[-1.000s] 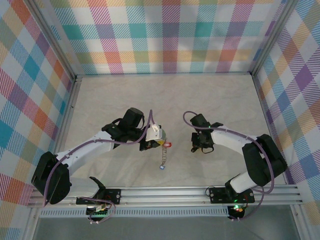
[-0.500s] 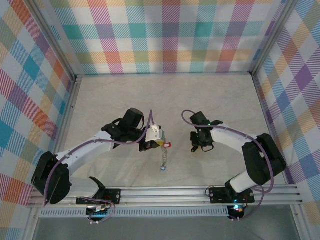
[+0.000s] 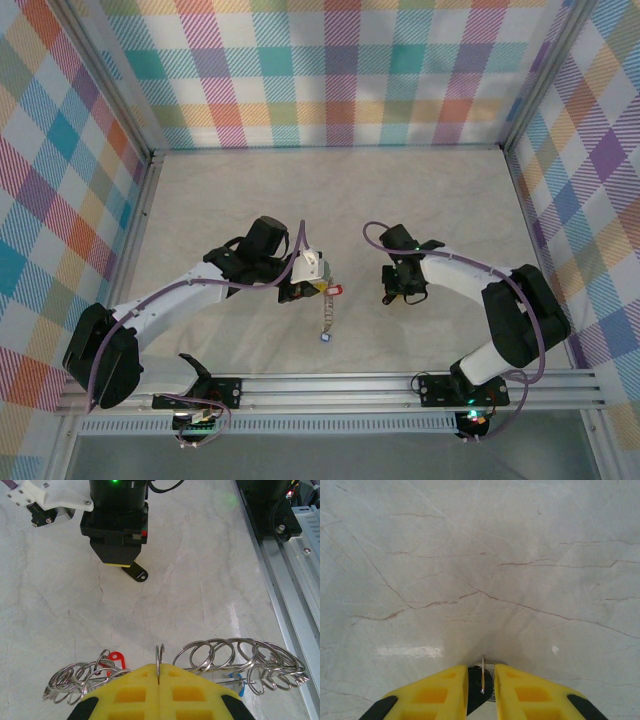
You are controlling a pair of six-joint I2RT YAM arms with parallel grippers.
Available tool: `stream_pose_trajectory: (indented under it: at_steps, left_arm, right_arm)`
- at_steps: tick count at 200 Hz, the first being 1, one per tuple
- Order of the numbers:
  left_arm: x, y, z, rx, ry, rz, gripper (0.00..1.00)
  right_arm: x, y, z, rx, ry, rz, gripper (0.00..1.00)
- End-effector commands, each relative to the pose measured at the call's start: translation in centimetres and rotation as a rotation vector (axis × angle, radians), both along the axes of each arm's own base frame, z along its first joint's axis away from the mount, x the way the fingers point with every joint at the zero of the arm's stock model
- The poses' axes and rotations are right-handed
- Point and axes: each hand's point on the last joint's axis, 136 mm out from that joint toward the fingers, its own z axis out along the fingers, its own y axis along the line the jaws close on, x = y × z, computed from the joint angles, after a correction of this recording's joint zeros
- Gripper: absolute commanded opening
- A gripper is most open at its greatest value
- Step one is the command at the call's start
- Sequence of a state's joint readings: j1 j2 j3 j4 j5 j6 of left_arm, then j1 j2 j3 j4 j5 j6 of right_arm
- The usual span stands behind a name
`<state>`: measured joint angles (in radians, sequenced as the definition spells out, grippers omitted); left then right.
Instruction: Put the keys on the keyring
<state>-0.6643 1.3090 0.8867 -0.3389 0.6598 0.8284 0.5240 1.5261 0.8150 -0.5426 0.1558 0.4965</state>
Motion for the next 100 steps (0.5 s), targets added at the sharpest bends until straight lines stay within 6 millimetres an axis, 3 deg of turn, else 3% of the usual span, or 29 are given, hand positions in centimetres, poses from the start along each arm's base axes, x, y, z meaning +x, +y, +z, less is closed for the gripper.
stream_pose_trajectory:
  at_steps: [1,42,62,82,100]
  left_arm:
    - [0.2,-0.4,1.7,-0.038,-0.042,-0.019,0.00]
    - [0.1,-0.3,1.8,-0.041,-0.046,-0.016,0.00]
    - [0.2,-0.2,2.1,-0.043,-0.056,-0.016,0.00]
    - [0.1,-0.2,3.1,-0.057,-0.072,-0.016,0.00]
    - [0.2,-0.3,4.6,-0.087,-0.096,-0.006,0.00]
  right_arm:
    - [-0.7,-0.8,-0.2,-0.013,0.011,-0.029,0.16]
    - [-0.5,-0.8,-0.4,-0.012,-0.001,-0.033,0.02]
    - [-0.3,-0.5,0.2,0.010,-0.035,-0.012,0.00]
    - [0.1,0.3,2.0,0.060,-0.105,0.062,0.00]
    - [0.5,2.1,4.9,0.136,-0.220,0.201,0.00]
